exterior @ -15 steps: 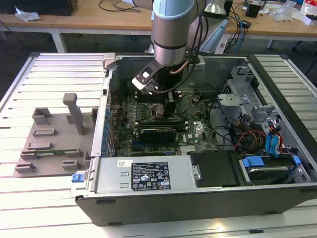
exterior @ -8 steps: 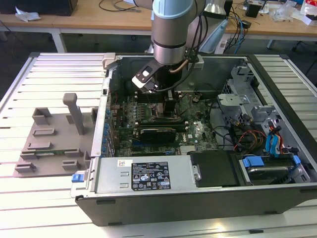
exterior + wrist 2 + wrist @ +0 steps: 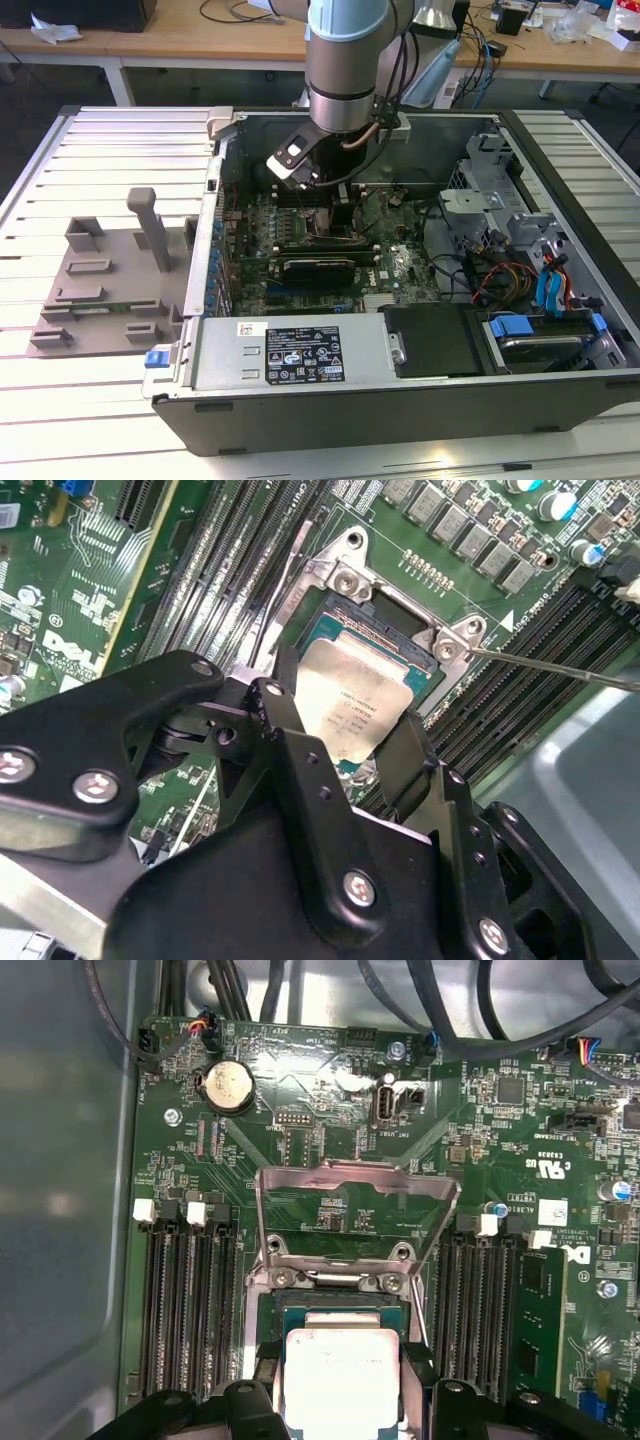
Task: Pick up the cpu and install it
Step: 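Place the cpu into insertion slot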
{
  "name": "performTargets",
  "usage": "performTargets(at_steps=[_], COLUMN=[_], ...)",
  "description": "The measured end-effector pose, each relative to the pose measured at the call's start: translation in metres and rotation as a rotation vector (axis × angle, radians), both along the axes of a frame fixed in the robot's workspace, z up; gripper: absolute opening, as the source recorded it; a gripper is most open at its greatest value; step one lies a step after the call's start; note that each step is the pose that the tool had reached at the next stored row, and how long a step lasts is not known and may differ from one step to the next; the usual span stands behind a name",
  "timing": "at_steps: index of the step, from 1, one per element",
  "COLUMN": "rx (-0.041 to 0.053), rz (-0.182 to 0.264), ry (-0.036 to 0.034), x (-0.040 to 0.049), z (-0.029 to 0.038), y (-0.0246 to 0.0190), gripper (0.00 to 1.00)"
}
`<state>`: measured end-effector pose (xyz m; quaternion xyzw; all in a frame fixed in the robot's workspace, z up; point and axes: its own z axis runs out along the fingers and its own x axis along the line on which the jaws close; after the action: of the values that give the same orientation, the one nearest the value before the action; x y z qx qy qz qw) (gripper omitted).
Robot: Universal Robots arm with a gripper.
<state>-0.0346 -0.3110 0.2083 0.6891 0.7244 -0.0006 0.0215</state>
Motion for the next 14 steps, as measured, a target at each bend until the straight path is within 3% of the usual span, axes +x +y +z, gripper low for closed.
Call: performTargets(at_steps=[5,14], rx=[0.0,-0.0016], rz=[0.0,-0.019], ry=[0.0,0.0001], x=[0.0,0.0], z=[-0.0053,-0.009], y=[0.0004,0.0008], gripper=[0.55,0.55])
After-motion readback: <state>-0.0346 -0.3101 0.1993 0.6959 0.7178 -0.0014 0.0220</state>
